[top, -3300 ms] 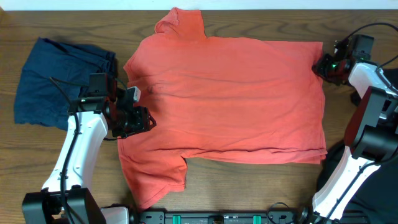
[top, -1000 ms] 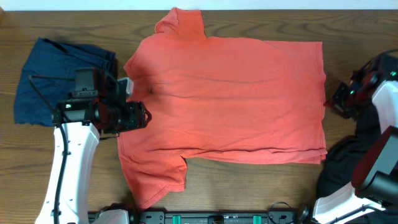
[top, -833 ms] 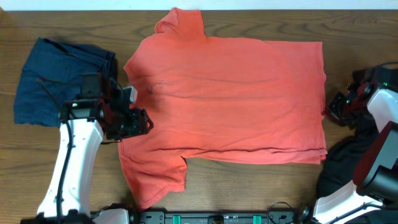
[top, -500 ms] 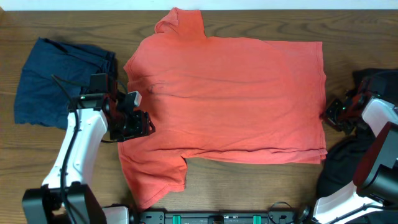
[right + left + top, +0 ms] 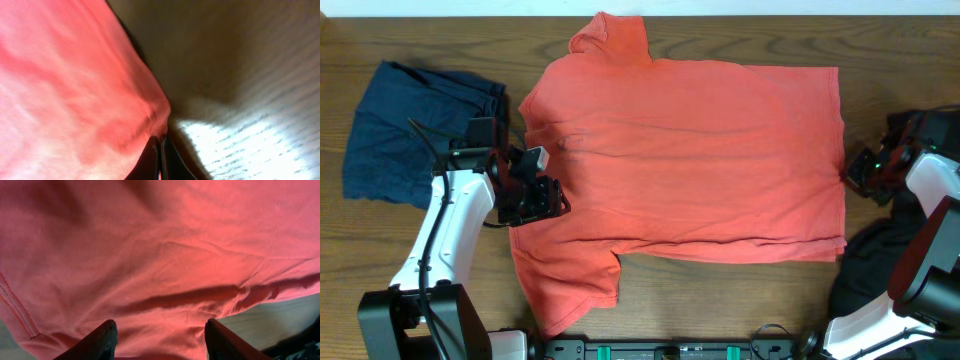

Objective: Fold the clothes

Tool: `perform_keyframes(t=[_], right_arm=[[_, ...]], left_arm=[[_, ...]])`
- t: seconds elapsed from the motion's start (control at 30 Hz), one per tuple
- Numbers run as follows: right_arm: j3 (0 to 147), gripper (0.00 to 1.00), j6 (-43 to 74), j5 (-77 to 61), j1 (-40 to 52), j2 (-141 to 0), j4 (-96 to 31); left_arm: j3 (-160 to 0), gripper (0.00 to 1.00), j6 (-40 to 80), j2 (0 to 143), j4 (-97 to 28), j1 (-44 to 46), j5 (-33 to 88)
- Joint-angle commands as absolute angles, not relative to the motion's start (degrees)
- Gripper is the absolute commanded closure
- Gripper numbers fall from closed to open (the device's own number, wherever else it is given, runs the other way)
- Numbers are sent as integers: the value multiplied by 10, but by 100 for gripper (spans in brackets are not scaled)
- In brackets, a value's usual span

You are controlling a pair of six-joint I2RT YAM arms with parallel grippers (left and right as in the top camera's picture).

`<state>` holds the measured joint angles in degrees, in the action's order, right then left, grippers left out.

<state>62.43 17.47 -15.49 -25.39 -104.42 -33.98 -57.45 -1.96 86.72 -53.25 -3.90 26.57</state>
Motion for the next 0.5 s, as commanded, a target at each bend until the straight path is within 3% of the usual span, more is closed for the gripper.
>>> perform_keyframes(t=[0.0,0.03,0.07,0.1,0.13,0.3,0.43,0.47], right_arm=[[654,99,147,-160,-260,-1005,-343],[656,95,142,-161,-260,-1001,-345],[656,74,141,-160,-260,-996,-349],[656,60,141,-156,-260,-993,-357],[656,55,141,-151,-260,-991,-368],[656,50,141,-148,-260,-990,-420],[656,55,116,-173,-258,-983,-469],[656,55,110,-186,-258,-978,-485]], left_arm=[[-569,42,-30,868,-529,-38,259],[-569,42,-30,868,-528,-38,259],[-569,42,-30,868,-528,-38,259],[-569,42,-30,868,-526,-38,259],[-569,42,-30,868,-526,-38,259],[-570,42,-30,868,-526,-38,259],[-583,43,-15,865,-551,-42,259],[-588,48,-12,863,-560,-44,259]])
